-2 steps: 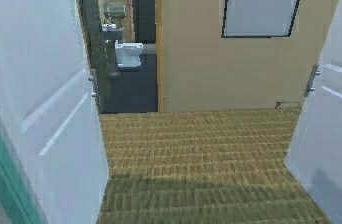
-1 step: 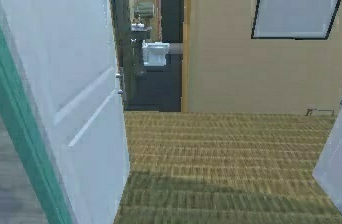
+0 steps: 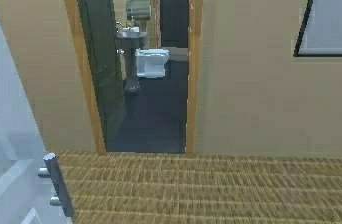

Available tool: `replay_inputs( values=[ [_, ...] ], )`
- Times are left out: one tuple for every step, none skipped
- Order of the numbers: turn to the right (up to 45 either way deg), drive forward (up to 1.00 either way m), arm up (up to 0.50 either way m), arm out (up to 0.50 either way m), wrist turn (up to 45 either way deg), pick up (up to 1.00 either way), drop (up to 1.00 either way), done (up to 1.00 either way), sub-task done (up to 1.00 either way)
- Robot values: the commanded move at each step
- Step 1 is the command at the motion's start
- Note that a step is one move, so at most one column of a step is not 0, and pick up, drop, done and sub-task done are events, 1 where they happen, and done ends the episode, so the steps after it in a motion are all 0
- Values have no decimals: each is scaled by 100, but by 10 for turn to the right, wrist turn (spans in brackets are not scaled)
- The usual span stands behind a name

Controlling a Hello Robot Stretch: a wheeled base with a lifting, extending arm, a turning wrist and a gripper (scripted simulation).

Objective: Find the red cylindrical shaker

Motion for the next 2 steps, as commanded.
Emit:
replay_inputs(
  values=[
    [0, 70, 0, 0, 0, 0, 0, 0, 0],
    [-150, 0, 0, 0, 0, 0, 0, 0, 0]
  ],
)
